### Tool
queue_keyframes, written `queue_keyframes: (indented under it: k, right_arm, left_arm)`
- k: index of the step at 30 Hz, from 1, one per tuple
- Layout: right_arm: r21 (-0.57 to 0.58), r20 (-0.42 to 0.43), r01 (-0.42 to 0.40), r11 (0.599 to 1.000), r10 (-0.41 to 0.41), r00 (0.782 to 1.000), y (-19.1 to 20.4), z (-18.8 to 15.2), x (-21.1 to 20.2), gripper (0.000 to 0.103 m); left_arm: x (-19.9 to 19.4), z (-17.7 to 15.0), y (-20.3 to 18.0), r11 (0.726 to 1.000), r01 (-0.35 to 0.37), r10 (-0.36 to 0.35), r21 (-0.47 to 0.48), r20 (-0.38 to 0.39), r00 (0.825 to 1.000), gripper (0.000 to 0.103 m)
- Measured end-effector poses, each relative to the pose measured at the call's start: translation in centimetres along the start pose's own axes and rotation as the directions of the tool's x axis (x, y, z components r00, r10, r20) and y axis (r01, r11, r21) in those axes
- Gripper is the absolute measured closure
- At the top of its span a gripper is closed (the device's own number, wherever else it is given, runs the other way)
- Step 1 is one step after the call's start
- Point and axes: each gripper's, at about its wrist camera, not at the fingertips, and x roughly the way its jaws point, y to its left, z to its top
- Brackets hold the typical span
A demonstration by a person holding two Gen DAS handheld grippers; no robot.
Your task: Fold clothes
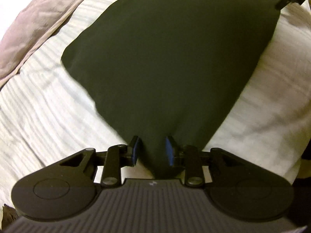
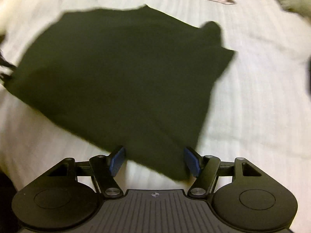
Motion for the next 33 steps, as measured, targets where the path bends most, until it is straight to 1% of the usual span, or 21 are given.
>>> queue_keyframes:
  k: [1, 2, 4, 6, 7, 10, 12, 14, 16, 18, 19, 21, 23, 24, 25, 26, 27, 28, 30, 31, 33]
  right_arm:
    - [-0.002, -0.003, 0.033, 0.999, -0.033, 0.999, 0.6, -0.1, -0.7, 0.037]
    - [0.008, 0.012, 0.036, 0.999, -0.036, 0.999, 1.5, -0.1, -1.3, 0.037]
    - [0.018, 0.053, 0.023, 1.000, -0.024, 0.998, 4.3, 0.2, -2.3, 0.037]
    - [-0.007, 0.099, -0.004, 1.000, 0.005, 0.995, 8.1, 0.7, -2.9, 0.037]
    - [-0.028, 0.117, -0.020, 0.999, 0.023, 0.993, 10.1, 1.2, -2.9, 0.037]
    - [-0.127, 0.145, -0.066, 0.990, 0.084, 0.986, 16.2, 3.6, -2.1, 0.037]
    - [-0.203, 0.151, -0.068, 0.977, 0.100, 0.984, 19.9, 4.5, -1.7, 0.037]
    - [-0.235, 0.143, -0.067, 0.970, 0.102, 0.984, 22.1, 4.8, -1.6, 0.037]
    - [-0.229, 0.130, -0.062, 0.972, 0.094, 0.987, 22.4, 5.2, -1.1, 0.037]
    - [-0.188, 0.104, -0.047, 0.981, 0.067, 0.992, 21.6, 5.1, -0.9, 0.037]
    - [-0.156, 0.089, -0.035, 0.987, 0.050, 0.995, 20.8, 5.1, -0.6, 0.037]
    - [-0.085, 0.061, -0.008, 0.996, 0.013, 0.998, 19.4, 4.9, -0.9, 0.037]
    - [-0.003, 0.036, 0.032, 0.999, -0.032, 0.999, 17.8, 4.2, -1.8, 0.037]
    - [0.041, 0.026, 0.050, 0.998, -0.051, 0.998, 16.9, 3.9, -2.2, 0.037]
    - [0.086, 0.019, 0.065, 0.994, -0.067, 0.998, 16.1, 3.5, -2.8, 0.035]
    - [0.128, 0.015, 0.079, 0.989, -0.082, 0.997, 15.5, 3.2, -3.5, 0.025]
    - [0.168, 0.014, 0.093, 0.981, -0.097, 0.995, 14.8, 3.0, -4.1, 0.019]
    - [0.208, 0.013, 0.108, 0.972, -0.113, 0.994, 14.1, 2.8, -4.7, 0.015]
    - [0.262, 0.011, 0.128, 0.957, -0.135, 0.991, 12.8, 2.6, -5.6, 0.015]
    - [0.280, 0.014, 0.135, 0.950, -0.144, 0.989, 12.3, 2.6, -6.1, 0.015]
    - [0.310, 0.027, 0.145, 0.940, -0.161, 0.987, 11.3, 2.5, -7.3, 0.015]
  left_arm:
    - [-0.3, -0.6, 0.3, 1.000, 0.003, -0.003, 0.006, 0.009, 1.000, 0.076]
    - [-0.7, -1.3, 0.6, 1.000, 0.006, -0.006, 0.012, 0.018, 1.000, 0.076]
    - [-1.8, -2.1, 1.3, 1.000, 0.004, -0.006, 0.031, 0.048, 0.999, 0.076]
    - [-3.1, -3.1, 2.0, 0.999, 0.008, -0.011, 0.045, 0.085, 0.996, 0.076]
    - [-3.6, -3.5, 2.4, 0.999, 0.011, -0.016, 0.050, 0.101, 0.995, 0.076]
    - [-4.5, -4.1, 2.3, 0.994, 0.019, -0.033, 0.106, 0.133, 0.991, 0.076]
    - [-4.7, -4.6, 2.2, 0.991, 0.024, -0.044, 0.135, 0.148, 0.988, 0.075]
    - [-4.6, -5.0, 2.2, 0.990, 0.037, -0.060, 0.139, 0.158, 0.986, 0.075]
    - [-4.7, -5.3, 2.1, 0.990, 0.061, -0.083, 0.128, 0.174, 0.981, 0.075]
    - [-4.7, -5.4, 2.0, 0.990, 0.064, -0.086, 0.126, 0.178, 0.980, 0.075]
    - [-5.0, -5.5, 2.0, 0.991, 0.067, -0.088, 0.119, 0.180, 0.980, 0.075]
    - [-5.7, -5.3, 2.3, 0.994, 0.082, -0.094, 0.070, 0.183, 0.979, 0.072]
    - [-6.4, -4.9, 2.4, 0.995, 0.097, -0.100, 0.026, 0.190, 0.977, 0.071]
    - [-6.9, -4.7, 2.4, 0.995, 0.103, -0.102, 0.005, 0.195, 0.975, 0.068]
    - [-7.4, -4.3, 2.3, 0.995, 0.103, -0.099, -0.012, 0.199, 0.975, 0.067]
    - [-7.9, -3.9, 2.1, 0.994, 0.103, -0.095, -0.030, 0.202, 0.975, 0.065]
    - [-8.4, -3.5, 2.0, 0.994, 0.103, -0.091, -0.047, 0.206, 0.974, 0.064]
    - [-8.8, -3.1, 1.9, 0.991, 0.110, -0.092, -0.079, 0.204, 0.975, 0.064]
    - [-9.8, -2.2, 1.8, 0.981, 0.125, -0.095, -0.150, 0.197, 0.976, 0.061]
    - [-10.2, -1.7, 1.7, 0.971, 0.137, -0.099, -0.194, 0.196, 0.976, 0.059]
    - [-11.1, -0.9, 1.6, 0.947, 0.160, -0.107, -0.279, 0.196, 0.975, 0.049]
